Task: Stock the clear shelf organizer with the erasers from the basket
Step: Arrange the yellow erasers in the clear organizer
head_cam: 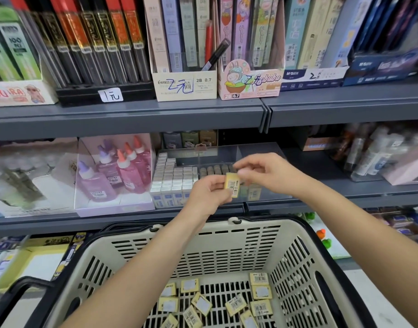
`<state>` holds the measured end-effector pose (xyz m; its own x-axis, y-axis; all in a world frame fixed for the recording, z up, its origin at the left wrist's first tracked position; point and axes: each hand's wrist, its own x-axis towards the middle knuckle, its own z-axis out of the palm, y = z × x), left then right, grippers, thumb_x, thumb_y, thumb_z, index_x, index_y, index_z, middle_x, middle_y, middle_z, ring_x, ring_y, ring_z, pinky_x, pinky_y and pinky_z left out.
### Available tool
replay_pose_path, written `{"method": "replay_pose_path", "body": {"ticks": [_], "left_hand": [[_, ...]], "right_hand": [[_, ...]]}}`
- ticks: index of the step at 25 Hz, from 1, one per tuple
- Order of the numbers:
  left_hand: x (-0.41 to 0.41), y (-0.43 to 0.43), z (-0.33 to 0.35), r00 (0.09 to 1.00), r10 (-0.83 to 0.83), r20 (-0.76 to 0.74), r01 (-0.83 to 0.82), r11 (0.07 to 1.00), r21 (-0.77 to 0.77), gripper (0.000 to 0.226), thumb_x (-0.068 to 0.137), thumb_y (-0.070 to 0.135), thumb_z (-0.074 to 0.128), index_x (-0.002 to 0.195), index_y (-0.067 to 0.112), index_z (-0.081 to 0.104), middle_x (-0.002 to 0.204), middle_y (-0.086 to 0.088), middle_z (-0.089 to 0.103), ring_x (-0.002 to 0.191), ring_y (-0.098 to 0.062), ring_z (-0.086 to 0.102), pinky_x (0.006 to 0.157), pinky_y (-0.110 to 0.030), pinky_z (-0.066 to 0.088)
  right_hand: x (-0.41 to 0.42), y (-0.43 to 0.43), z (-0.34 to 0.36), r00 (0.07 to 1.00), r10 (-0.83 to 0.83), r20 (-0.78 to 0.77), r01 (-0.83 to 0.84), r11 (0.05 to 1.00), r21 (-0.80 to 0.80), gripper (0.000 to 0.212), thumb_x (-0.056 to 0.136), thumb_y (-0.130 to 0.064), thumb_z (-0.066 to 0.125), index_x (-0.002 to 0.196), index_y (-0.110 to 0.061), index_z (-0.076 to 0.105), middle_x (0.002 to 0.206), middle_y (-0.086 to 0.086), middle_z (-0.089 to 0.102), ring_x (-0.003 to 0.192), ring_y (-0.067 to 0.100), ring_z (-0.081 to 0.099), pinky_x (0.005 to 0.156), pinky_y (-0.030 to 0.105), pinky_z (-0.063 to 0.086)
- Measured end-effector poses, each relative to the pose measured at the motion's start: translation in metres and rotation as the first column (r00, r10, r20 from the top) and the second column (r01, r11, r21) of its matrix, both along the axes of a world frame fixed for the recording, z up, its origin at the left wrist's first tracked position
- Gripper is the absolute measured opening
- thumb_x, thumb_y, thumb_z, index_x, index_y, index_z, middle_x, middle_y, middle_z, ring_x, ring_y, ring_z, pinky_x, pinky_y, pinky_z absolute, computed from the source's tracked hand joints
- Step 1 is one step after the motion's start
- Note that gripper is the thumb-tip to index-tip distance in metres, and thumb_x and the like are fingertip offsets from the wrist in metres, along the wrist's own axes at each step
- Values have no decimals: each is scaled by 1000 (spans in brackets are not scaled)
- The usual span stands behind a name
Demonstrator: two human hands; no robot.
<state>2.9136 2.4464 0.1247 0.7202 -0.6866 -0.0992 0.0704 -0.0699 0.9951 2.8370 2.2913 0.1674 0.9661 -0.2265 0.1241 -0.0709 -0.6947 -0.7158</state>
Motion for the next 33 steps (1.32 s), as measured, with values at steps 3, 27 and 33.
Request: {"method": "replay_pose_path", "body": {"ticks": [3, 27, 33], "left_hand": [[-7, -11, 7, 999, -25, 26, 25, 1000, 12, 24, 85, -1, 61, 103, 15, 62, 103, -4, 66, 96, -14, 63, 80, -23, 55], [-11, 81, -42, 704, -82, 705, -174, 943, 282, 20, 86, 30, 61, 106, 31, 61, 105, 24, 53, 106, 3, 48, 101, -17, 31], [-33, 144, -57, 741, -140, 657, -104, 942, 318, 18, 86, 38, 52, 104, 38, 55, 106, 30, 49, 107, 15, 44, 90, 0, 27]], "right_hand": [[-7, -1, 4, 1000, 27, -9, -28, 999, -25, 14, 88, -12, 61, 94, -23, 66, 81, -8, 68, 72, 3, 67, 73, 22, 54], [16, -39, -28, 941, -275, -196, 212, 933, -289, 25, 93, -22, 51, 115, -19, 61, 116, 2, 64, 105, 18, 59, 87, 22, 42], [-55, 50, -31, 983, -139, 122, 144, 989, -34, 10, 86, -37, 55, 81, -35, 63, 81, -18, 66, 79, -3, 60, 70, 9, 44]]}}
